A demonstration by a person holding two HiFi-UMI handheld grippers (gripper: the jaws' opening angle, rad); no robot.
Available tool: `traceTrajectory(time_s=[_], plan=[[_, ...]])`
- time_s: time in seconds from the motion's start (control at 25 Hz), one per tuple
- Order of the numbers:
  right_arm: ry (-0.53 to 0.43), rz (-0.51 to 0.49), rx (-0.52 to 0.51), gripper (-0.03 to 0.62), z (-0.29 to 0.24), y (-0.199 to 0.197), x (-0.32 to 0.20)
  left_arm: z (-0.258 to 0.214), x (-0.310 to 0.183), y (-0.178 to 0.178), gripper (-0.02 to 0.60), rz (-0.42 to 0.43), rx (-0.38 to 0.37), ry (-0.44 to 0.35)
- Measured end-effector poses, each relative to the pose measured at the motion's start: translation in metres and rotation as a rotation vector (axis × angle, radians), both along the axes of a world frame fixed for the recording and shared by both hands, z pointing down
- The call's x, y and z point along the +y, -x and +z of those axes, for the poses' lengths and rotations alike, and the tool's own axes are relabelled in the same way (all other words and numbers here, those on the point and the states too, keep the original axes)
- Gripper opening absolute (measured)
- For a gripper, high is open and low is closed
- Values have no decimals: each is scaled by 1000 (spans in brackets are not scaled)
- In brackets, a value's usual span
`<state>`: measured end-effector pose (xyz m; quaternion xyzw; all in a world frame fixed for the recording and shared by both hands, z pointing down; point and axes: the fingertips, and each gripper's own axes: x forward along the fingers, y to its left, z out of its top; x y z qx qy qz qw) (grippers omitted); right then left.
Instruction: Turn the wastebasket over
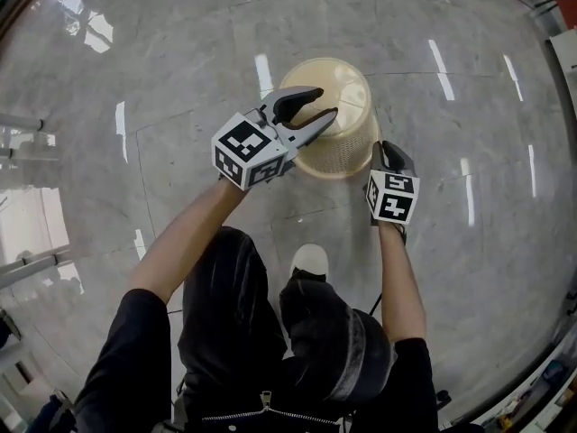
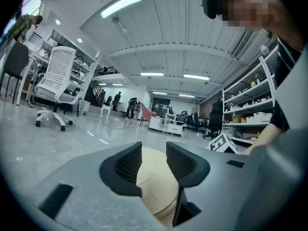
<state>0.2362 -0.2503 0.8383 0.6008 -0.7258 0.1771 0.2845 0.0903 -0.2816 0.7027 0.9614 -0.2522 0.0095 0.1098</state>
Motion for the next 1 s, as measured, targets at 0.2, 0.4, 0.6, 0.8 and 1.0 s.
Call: traceTrajectory(time_s=[0.2,0.4,0.6,0.8,1.0], plan=[[58,96,-61,14,-9,-20,-1,26,15,-34,130,52,-96,-2],[48,100,-35,11,-22,-31,4,28,12,-36,50,24,-145,-38],[29,82,-33,11,-34,-25,10,33,10,-38,3,-15,-219,-56],[-33,48,-13,11,-70,-22,6,33,8,-31,3,-56,-230,-20],[-131,-13,-28,11,-137,-1,-6,-3,1,-1,3,-138,-187,10]])
